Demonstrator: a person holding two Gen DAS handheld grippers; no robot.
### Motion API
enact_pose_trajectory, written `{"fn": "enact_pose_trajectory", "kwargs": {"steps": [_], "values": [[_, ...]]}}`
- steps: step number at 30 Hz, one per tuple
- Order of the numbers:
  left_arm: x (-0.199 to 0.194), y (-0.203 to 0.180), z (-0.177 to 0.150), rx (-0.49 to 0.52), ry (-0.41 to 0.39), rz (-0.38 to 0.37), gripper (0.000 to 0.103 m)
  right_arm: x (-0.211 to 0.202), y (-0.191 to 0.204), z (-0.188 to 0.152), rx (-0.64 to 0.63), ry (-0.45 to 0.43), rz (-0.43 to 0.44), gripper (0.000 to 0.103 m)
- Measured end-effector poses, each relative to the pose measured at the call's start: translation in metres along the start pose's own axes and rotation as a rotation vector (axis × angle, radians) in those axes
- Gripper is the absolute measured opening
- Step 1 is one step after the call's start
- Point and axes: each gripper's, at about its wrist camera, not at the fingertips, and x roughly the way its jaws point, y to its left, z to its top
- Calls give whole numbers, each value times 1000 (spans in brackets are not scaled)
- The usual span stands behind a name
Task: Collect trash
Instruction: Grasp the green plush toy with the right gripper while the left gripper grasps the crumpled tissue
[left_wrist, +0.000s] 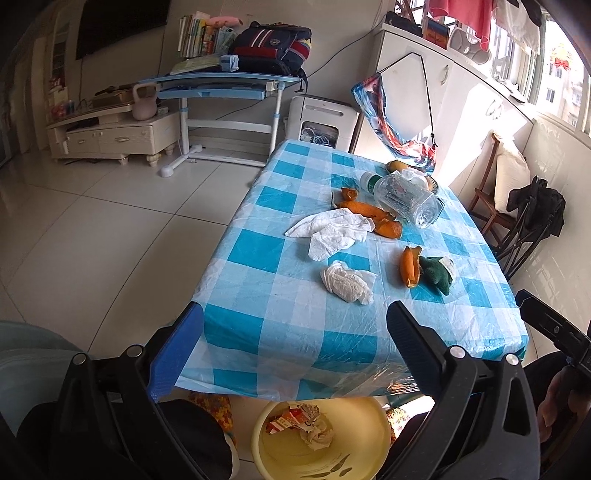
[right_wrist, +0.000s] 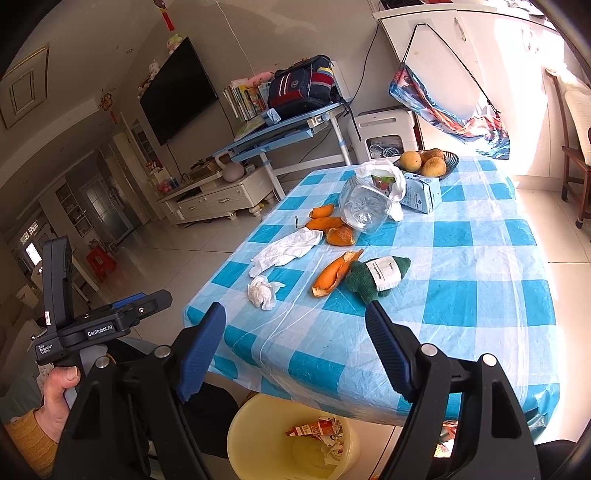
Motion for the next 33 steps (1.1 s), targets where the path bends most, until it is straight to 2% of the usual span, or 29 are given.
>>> {"fn": "enact_pose_trajectory", "kwargs": {"steps": [6,16,19,24,26,29,31,32,33], "values": [[12,11,7,-13,63,-38,96,13,-5,4,16,45,-93,75],[49,-31,13,177,145,-71,96,61,-26,17,39,154,-230,75],[68,-39,18,171,175,-90,96,76,-33,20,42,176,-255,75],[100,-46,20,120,222,-80,96,97,-34,25,10,201,-294,75],[110,-49,19,111,238,-71,95,105,-36,27,1,213,-308,72],[124,-54,18,111,254,-55,89,113,-43,27,11,232,-312,65],[131,-55,18,105,263,-51,78,116,-46,26,8,238,-311,59],[133,-57,19,113,251,-39,76,117,-46,26,4,238,-310,57],[134,-58,19,123,248,-39,65,117,-46,26,1,239,-308,53]]}}
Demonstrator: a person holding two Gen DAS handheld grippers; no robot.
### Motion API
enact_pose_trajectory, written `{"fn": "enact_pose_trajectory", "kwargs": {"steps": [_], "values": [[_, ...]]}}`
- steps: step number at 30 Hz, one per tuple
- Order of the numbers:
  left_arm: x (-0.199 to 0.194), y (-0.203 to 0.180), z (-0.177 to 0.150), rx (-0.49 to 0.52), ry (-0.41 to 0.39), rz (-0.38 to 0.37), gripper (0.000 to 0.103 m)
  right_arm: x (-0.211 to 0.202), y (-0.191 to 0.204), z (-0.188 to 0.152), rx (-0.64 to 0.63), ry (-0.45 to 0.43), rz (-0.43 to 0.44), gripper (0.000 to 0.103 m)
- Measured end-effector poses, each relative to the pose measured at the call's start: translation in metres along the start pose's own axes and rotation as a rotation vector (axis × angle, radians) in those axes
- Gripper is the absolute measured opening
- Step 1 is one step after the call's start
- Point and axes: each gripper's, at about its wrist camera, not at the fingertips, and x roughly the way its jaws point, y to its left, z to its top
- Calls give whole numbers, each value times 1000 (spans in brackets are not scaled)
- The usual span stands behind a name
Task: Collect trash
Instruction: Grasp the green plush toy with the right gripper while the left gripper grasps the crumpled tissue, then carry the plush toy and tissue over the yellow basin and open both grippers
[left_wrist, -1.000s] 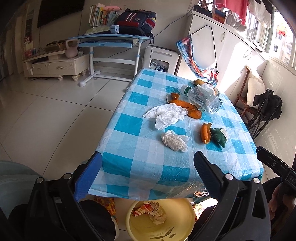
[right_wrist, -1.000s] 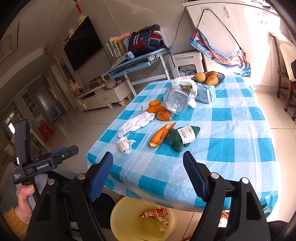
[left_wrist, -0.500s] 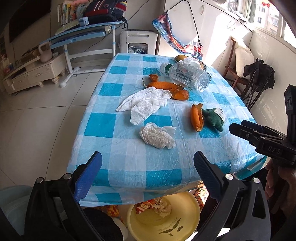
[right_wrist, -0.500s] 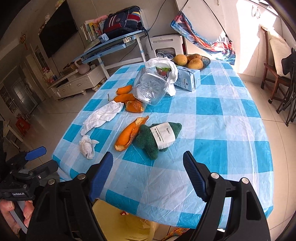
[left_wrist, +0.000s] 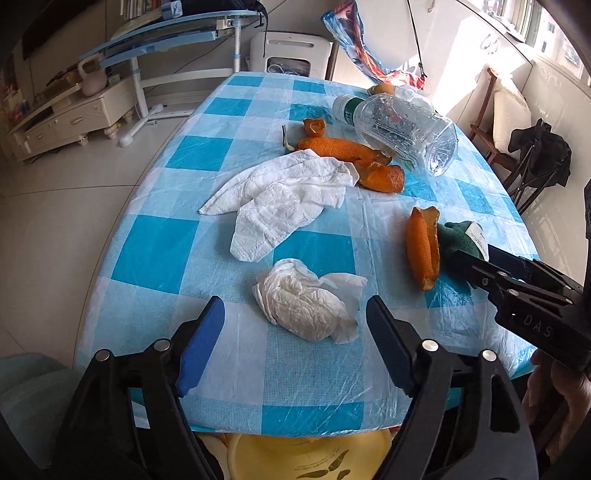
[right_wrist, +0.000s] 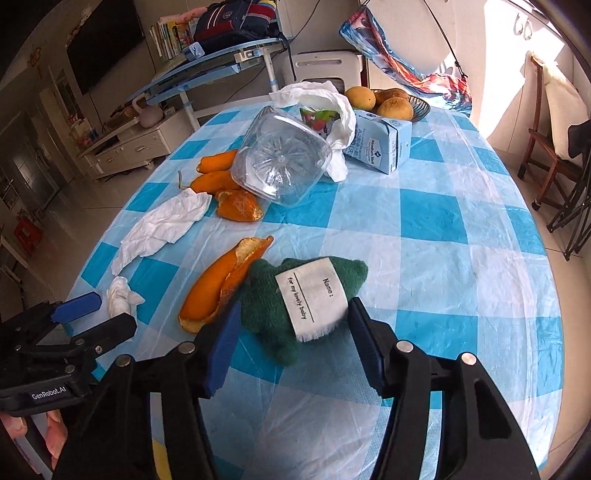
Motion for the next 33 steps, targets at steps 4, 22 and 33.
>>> {"fn": "enact_pose_trajectory", "kwargs": {"steps": [4,22,33], "values": [[-1,1,2,4,-1,-48,34,-5,-4,0,11,-10,19,45],[-67,6,-25,126,-113,3,32,-82,65,-64,-160,-26,214,44],[-92,15,-39,144,-147,32,32,-69,107,-107,-322,91,264,58]]}}
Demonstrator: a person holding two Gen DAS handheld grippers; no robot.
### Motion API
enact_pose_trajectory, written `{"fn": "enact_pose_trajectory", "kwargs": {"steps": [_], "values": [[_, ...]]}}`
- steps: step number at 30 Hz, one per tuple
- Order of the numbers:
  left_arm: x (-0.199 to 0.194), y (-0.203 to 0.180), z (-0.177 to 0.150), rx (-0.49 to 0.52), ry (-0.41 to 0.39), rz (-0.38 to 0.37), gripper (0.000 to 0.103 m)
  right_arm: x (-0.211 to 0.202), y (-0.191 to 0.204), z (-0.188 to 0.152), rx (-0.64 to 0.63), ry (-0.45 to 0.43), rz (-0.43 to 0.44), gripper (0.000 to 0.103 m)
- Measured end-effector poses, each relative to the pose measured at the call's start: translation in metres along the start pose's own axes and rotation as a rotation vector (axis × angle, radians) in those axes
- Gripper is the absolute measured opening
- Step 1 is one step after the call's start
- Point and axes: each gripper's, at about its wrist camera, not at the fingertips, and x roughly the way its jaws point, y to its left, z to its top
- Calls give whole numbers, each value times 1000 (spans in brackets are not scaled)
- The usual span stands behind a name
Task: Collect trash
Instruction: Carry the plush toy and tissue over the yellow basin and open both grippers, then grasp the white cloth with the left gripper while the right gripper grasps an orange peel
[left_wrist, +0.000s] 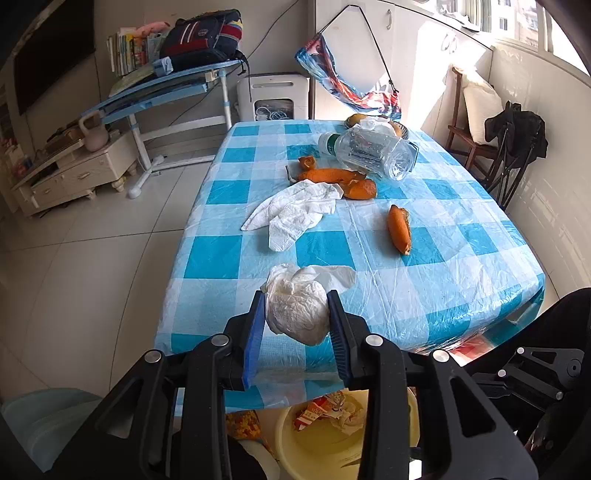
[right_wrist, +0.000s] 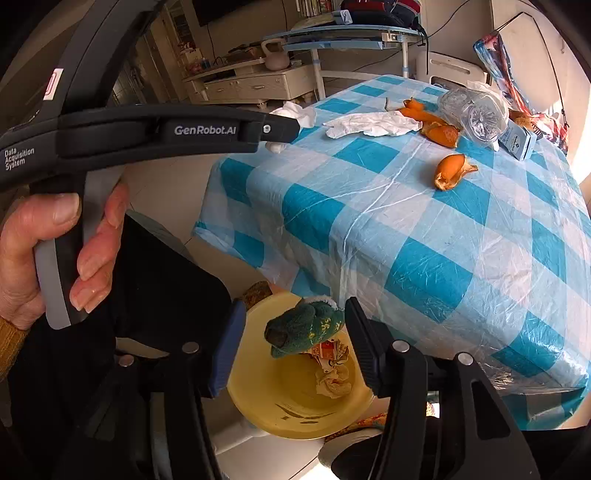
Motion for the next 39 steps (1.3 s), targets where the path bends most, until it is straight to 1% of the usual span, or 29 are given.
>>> {"fn": "enact_pose_trajectory", "kwargs": {"steps": [4,8,13,16,19,21,22,23,25,26,28,31,33,35,37,39], "values": [[-5,-1,-6,7,8,-4,32,-14,-10,1,57,-87,-35,61],[-8,-9,-15,43,19,-13,32,-24,-22,4,120,-157,-67,62],[-15,-23,-26,99,29,-17,32,-36,-37,7,189,-230,-93,66],[-15,-31,-34,133,54,-39,32,-40,-46,8,231,-258,-108,67],[-7,-42,-47,196,139,-106,33,-43,-53,8,258,-267,-131,68],[6,-56,-63,265,248,-167,35,-44,-53,11,249,-260,-187,70],[14,-65,-73,310,303,-176,37,-43,-52,12,238,-248,-230,71],[20,-73,-82,357,340,-164,38,-42,-52,14,230,-236,-262,72],[25,-84,-95,434,374,-131,43,-40,-53,16,227,-206,-315,72],[25,-86,-97,446,378,-135,44,-39,-55,17,230,-193,-332,73],[22,-83,-93,424,367,-143,52,-39,-59,17,232,-172,-358,75],[18,-65,-77,320,334,-154,62,-40,-58,21,205,-152,-393,79],[16,-53,-66,244,304,-164,63,-42,-55,23,176,-153,-426,83],[12,-41,-54,175,248,-162,66,-44,-53,26,152,-152,-446,83],[7,-32,-45,122,209,-180,67,-44,-52,28,139,-153,-449,84],[5,-26,-39,88,168,-171,67,-43,-52,30,130,-151,-449,84]]}}
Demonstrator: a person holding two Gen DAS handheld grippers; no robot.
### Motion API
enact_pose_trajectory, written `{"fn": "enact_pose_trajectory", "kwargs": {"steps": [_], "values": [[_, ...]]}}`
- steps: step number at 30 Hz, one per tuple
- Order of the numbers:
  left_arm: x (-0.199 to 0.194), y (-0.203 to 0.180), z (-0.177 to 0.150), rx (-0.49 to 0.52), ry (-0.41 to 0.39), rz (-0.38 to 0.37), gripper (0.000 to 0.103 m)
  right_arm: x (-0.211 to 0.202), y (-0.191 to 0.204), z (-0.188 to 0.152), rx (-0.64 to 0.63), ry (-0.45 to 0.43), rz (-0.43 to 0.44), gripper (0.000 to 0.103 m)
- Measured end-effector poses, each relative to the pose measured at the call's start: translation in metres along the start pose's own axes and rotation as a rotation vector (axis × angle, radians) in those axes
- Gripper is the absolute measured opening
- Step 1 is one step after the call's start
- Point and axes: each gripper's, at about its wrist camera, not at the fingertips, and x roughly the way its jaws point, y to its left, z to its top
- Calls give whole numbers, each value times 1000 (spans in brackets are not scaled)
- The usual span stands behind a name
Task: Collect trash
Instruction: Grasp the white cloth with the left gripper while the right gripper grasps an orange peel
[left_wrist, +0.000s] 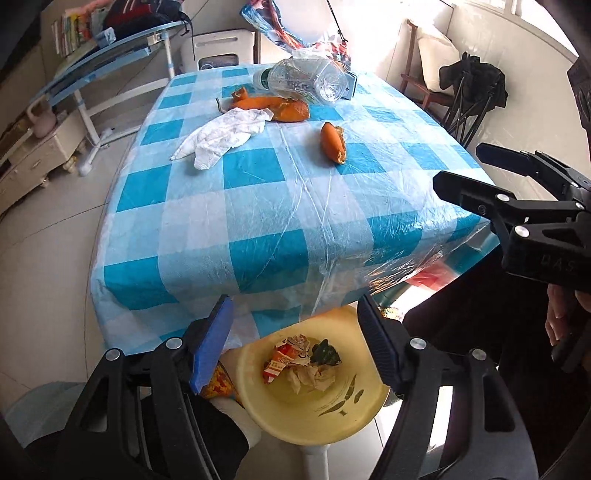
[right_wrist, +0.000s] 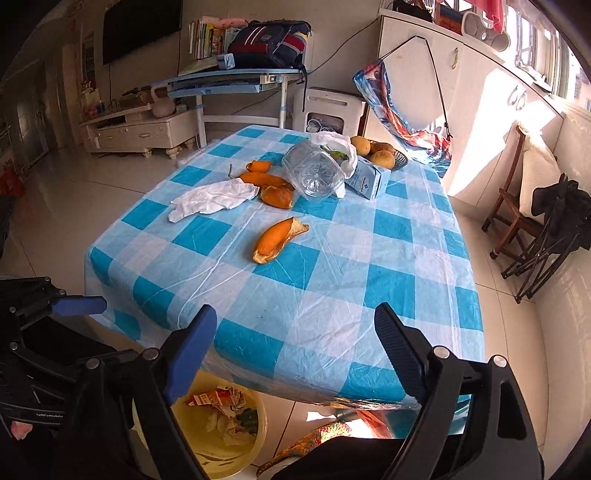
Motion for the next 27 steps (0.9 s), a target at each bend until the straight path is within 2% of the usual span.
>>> {"fn": "enact_pose_trajectory", "kwargs": {"steps": [6,17,20,27], "values": [[3,7,12,-45,-48,30,68,1,4,6,-9,6,27,84],[12,11,26,-63,-70,66,68,9,4,11,3,10,66,87],[20,19,43,-67,-60,118,70,21,-2,12,40,34,95,87],[47,48,111,-63,-73,200,72,62,-22,26,208,77,204,87]]}}
